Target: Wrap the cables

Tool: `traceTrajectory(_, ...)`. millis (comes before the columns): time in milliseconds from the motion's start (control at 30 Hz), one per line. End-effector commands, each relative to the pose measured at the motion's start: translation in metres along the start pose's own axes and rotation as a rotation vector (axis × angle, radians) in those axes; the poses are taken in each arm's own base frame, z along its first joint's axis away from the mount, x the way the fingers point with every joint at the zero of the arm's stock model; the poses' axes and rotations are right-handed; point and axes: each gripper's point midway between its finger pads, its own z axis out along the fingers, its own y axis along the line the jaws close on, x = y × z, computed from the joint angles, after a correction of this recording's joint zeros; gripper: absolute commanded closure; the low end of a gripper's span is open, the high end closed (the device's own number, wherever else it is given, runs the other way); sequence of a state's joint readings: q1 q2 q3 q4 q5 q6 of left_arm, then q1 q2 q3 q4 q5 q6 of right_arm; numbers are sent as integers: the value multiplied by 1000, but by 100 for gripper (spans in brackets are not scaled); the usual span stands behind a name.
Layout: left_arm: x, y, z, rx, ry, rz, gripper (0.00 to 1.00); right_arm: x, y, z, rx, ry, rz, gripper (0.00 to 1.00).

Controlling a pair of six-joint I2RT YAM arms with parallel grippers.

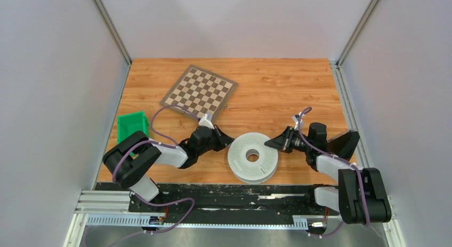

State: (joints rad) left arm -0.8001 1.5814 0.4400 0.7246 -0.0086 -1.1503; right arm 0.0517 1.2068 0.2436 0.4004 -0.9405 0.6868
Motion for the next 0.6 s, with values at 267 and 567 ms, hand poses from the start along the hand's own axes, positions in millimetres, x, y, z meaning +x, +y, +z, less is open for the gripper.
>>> traceTrajectory(267, 6, -26, 27, 113, 72, 199, 100, 1, -30, 3, 102, -9, -84, 100)
traceTrajectory(567, 12, -46, 40, 215, 125, 329, 100, 1, -35, 5, 120, -7, -72, 100)
